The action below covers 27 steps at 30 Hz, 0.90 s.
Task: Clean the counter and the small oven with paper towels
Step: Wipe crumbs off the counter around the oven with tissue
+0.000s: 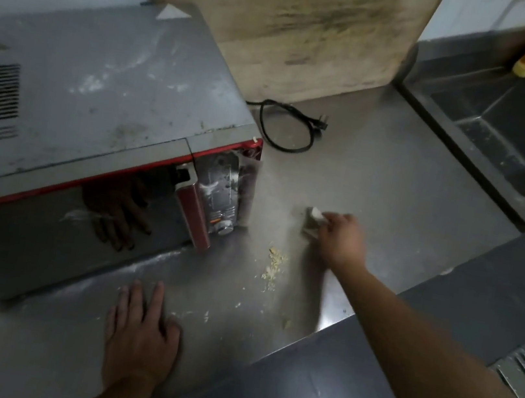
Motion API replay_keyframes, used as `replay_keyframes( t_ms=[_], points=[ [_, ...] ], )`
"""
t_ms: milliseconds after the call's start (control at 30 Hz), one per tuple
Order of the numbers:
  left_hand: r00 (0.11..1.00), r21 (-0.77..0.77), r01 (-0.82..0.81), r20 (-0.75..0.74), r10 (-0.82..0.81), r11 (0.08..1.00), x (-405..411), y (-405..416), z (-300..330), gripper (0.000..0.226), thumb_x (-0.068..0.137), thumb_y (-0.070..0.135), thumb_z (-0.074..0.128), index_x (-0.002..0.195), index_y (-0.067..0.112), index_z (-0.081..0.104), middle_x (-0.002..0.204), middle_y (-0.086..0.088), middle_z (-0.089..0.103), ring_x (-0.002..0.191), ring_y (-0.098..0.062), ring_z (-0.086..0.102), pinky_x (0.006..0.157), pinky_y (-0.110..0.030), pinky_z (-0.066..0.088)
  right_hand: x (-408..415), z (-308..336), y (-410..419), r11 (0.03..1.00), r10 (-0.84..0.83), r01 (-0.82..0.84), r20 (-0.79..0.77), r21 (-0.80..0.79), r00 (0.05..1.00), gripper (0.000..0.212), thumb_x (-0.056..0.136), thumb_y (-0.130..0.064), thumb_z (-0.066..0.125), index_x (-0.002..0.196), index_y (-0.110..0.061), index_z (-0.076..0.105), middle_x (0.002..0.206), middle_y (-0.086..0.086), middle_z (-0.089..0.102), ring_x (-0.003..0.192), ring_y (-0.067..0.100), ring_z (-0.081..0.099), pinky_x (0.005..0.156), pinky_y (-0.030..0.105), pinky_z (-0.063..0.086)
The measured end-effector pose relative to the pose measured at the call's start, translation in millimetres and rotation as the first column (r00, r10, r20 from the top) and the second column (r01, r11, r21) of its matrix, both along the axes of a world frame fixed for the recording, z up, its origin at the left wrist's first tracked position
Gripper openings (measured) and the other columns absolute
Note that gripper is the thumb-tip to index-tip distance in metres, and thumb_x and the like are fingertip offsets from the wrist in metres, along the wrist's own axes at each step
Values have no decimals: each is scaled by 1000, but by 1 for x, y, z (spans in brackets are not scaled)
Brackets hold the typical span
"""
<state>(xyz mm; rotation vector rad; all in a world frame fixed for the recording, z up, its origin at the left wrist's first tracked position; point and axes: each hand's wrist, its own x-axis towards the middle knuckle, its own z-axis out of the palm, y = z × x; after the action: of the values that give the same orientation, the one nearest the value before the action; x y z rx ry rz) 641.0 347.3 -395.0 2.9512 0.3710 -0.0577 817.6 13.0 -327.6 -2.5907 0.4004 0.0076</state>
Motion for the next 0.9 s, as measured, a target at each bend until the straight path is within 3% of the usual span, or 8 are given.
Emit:
replay_keyframes(
  t_ms=[233,400,500,633,767,900],
  points=[
    [1000,11,5,-16,-5,1000,2,1,2,71,83,47,35,146,17,52,155,-19,40,145,-37,30,111,-51,26,14,-19,50,979,157,-172,-130,-110,979,28,91,-25,58,116,-20,68,110,14,51,94,38,60,84,34,47],
    [1000,-14,-6,-3,6,1000,0,-1,6,72,82,48,34,147,20,50,156,-18,39,146,-37,29,114,-50,23,-78,-20,106,912,410,-411,-108,15,906,29,80,-17,57,106,-19,69,102,11,52,84,36,59,74,33,47],
    [1000,-27,-14,-6,14,1000,1,-1,6,73,82,48,35,148,21,49,158,-16,37,147,-35,27,114,-50,23,-122,-19,123,852,523,-511,-136,118,841,33,78,-19,55,107,-22,71,104,6,53,88,33,61,77,31,49],
    [998,-2,2,-55,-2,1000,-2,2,9,72,87,50,31,153,24,40,162,-13,28,151,-31,17,119,-47,16,-110,-1,110,908,362,-346,-27,237,932,30,82,-20,61,110,-21,73,102,3,59,90,22,62,79,24,44],
    [998,-9,-11,-56,11,1000,0,1,9,72,87,49,31,154,25,38,163,-12,26,152,-30,15,119,-46,13,-39,7,57,990,39,-48,70,135,997,32,85,-16,63,116,-16,72,110,13,64,99,29,63,85,31,46],
    [997,2,-2,-82,2,1000,1,2,6,71,90,51,26,156,26,33,165,-11,23,153,-28,12,121,-45,10,3,1,0,998,-41,39,-50,-45,998,31,91,-22,59,120,-13,69,118,19,57,104,37,61,95,34,46]
  ],
)
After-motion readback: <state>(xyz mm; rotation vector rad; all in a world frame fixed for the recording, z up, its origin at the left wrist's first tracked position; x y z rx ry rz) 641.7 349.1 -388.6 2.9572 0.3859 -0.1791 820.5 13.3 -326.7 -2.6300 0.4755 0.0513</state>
